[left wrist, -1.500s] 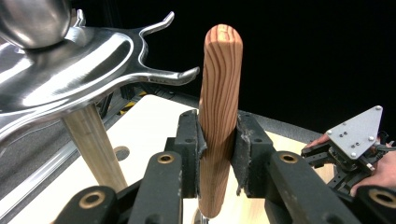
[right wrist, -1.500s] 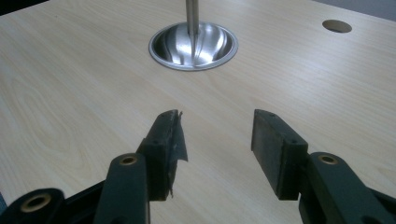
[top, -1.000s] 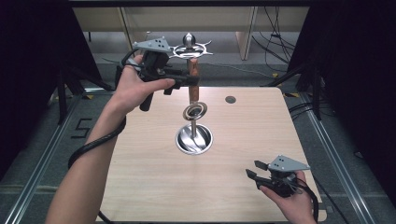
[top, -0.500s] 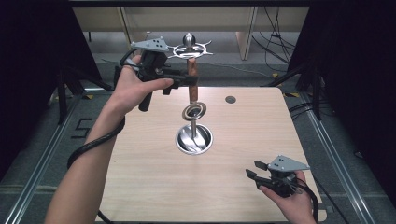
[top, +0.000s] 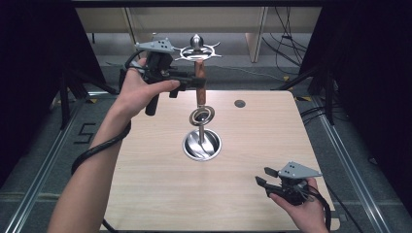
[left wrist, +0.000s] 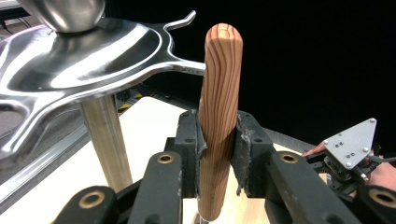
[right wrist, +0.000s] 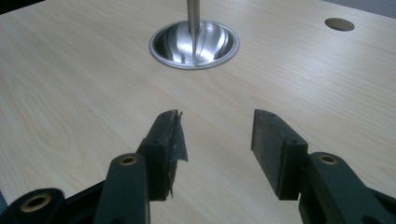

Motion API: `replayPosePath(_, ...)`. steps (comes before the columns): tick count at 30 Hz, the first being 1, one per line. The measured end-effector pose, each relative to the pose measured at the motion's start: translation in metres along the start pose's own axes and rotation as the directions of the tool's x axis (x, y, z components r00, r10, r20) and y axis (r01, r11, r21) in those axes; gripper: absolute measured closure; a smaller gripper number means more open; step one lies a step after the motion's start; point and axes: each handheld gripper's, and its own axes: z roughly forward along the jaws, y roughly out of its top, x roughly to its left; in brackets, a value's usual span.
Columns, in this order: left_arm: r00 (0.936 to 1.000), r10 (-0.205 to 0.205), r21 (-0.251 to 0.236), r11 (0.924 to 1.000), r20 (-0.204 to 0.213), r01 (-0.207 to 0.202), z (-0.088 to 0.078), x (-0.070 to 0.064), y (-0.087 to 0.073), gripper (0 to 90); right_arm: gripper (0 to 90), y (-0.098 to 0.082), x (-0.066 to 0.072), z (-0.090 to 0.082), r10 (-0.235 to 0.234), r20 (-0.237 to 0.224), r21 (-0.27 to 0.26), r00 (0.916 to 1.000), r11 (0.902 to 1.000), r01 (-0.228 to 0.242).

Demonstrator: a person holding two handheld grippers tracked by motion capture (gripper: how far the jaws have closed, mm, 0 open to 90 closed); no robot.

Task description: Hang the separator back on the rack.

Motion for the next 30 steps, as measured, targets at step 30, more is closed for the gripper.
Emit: replayPosePath(30,0.9982,-0.057,-0.069,0.9961,-0.018,0.056,-0.002,0.011,-0.012,70.1,52.3,-0.001,-0.002,0.001,-0.018,0.006,-0.010,0.9998,0.9998,0.018)
